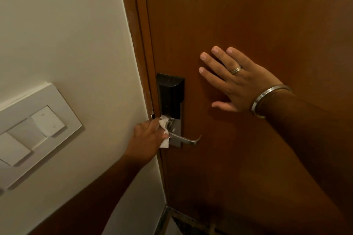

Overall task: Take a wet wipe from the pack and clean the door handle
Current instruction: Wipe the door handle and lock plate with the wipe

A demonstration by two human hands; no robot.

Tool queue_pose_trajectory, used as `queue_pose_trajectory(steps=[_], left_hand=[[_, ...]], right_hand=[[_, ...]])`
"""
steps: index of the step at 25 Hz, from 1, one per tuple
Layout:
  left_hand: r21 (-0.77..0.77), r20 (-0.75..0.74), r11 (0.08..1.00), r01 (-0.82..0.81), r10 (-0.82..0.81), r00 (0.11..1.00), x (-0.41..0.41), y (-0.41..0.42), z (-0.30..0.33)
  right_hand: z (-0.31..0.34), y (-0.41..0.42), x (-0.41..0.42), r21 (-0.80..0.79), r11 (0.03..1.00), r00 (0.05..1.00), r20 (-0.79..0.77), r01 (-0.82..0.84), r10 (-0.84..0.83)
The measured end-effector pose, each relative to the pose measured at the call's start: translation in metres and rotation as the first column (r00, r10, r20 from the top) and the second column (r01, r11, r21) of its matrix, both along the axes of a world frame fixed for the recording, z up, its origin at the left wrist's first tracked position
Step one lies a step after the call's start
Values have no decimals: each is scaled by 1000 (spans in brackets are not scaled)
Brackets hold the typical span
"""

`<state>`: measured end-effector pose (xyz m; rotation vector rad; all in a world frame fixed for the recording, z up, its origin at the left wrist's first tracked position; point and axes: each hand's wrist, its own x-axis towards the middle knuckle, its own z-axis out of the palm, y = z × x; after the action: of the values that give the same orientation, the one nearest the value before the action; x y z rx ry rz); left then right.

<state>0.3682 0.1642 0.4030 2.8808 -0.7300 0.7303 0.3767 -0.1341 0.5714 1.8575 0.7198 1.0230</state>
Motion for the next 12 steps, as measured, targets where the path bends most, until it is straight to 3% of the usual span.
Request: queue_pose_trajectory(steps=[3, 5, 7, 10, 11, 12], left_hand=[[-310, -210, 951, 16, -85, 974, -5, -11, 1], [-519, -252, 855, -11, -141, 957, -15, -13, -4], [-634, -255, 773, -11, -195, 947, -27, -22, -9], [-866, -369, 460, -195, -327, 870, -21, -34, 1], [-886, -393, 390, -253, -337, 856, -17, -34, 4], [-880, -389, 403, -251, -308, 868, -16, -33, 3]], right_hand=[[1, -1, 1, -2, 1000, 1000, 7, -5, 5], [0, -1, 2, -1, 1000, 1000, 1, -3, 3], [-2, -3, 2, -3, 1000, 1000, 8, -3, 3], [-2, -3, 3, -6, 1000, 1000, 9, -9, 10], [-2, -2, 3, -3, 1000, 1000, 5, -10, 10], [-2, -2, 3, 2, 1000, 1000, 1, -11, 11]])
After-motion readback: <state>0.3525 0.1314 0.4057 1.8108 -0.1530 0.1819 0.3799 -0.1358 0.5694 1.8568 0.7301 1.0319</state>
